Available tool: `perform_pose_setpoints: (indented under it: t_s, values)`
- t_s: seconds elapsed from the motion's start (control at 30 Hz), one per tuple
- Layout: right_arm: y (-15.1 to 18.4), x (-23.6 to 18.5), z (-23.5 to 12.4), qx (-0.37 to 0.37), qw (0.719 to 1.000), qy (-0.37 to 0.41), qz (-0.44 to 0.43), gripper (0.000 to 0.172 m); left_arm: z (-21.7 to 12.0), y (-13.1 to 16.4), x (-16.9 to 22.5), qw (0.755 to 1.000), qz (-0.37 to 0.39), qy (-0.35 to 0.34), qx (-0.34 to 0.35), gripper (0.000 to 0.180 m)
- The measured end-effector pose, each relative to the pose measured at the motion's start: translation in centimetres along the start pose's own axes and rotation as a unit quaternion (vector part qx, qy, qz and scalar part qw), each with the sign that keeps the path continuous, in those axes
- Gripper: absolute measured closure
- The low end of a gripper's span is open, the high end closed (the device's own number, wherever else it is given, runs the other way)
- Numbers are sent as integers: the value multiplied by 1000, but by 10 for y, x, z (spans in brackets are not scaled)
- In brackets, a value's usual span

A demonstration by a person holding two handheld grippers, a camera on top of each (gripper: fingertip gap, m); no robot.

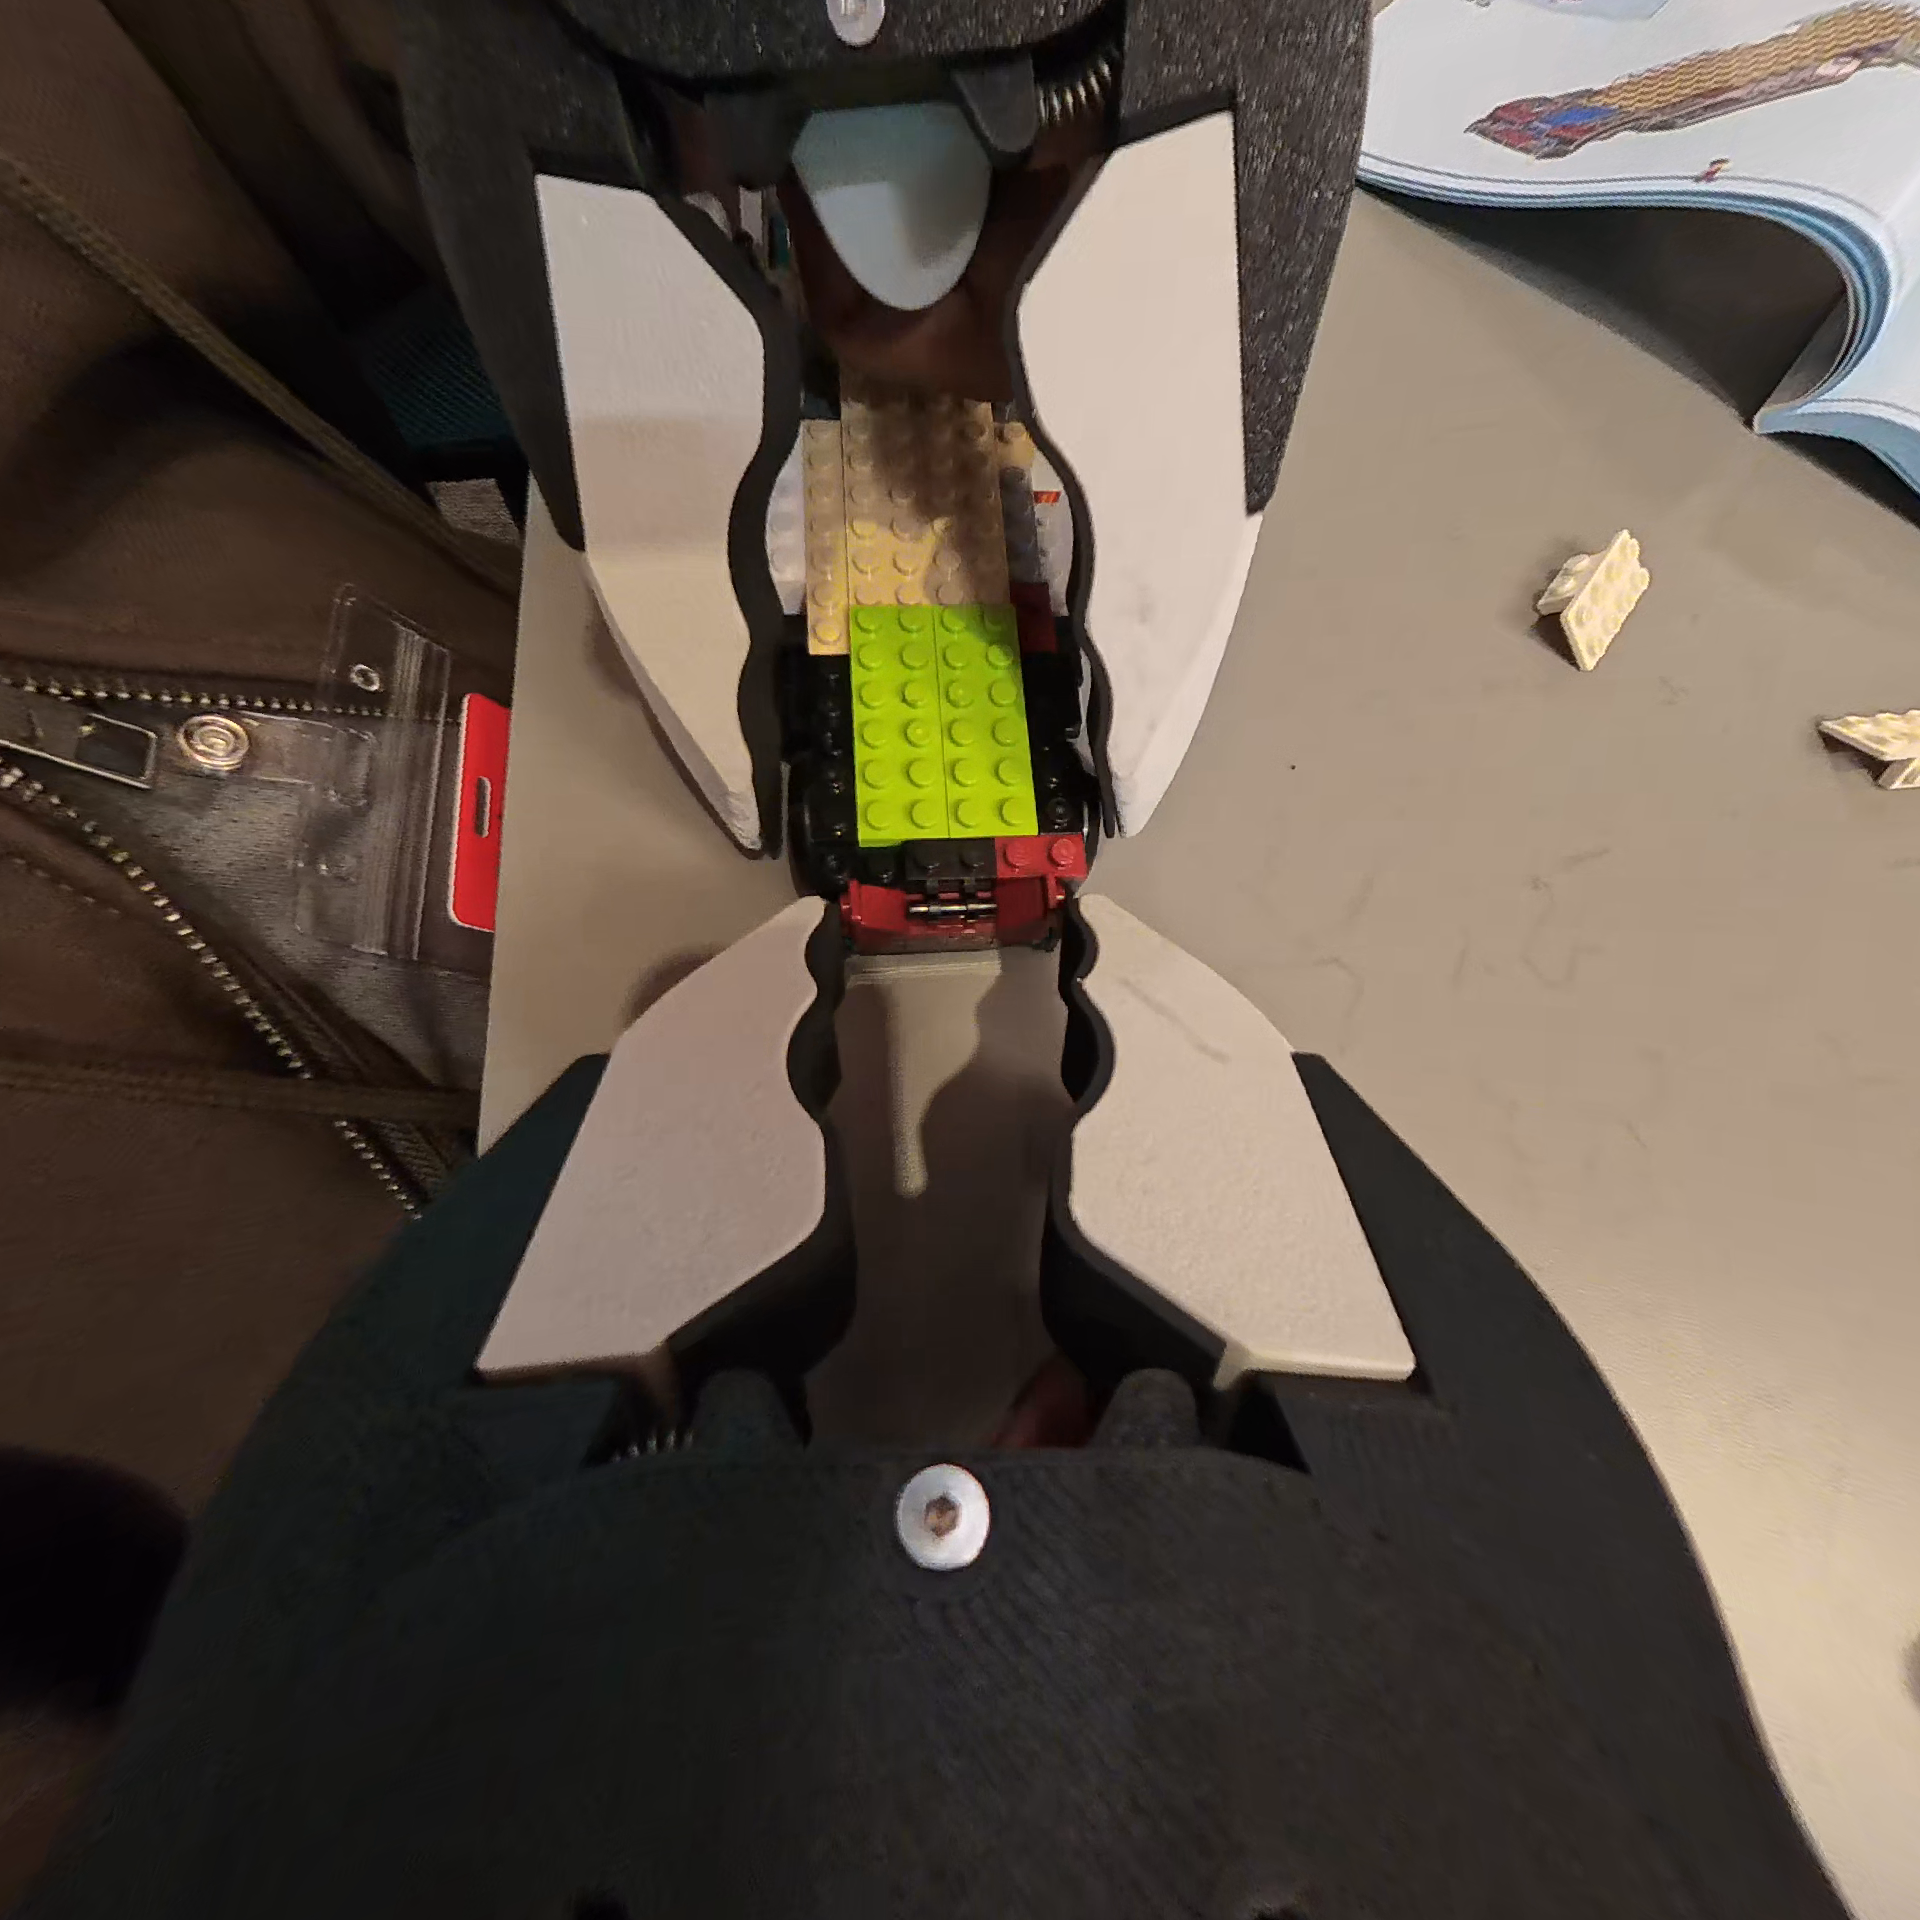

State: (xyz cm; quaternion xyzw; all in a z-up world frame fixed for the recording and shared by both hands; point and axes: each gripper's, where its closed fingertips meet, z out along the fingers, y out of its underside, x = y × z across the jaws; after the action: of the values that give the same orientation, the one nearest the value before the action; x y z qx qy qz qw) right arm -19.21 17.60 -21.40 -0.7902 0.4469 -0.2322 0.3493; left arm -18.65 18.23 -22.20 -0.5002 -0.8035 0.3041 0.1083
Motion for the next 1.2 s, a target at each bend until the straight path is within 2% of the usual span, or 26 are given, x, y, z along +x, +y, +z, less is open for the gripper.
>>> perform_pose_setpoints:
  t_s: [1.0,1.2]
  values:
    - [-1,-3,1,-2,1000,3,4,132,-1,2,1,999,21,-24,-9,119]
    - [-1,-3,1,-2,1000,2,5,132,-14,-12,3,998,41,-18,46,122]
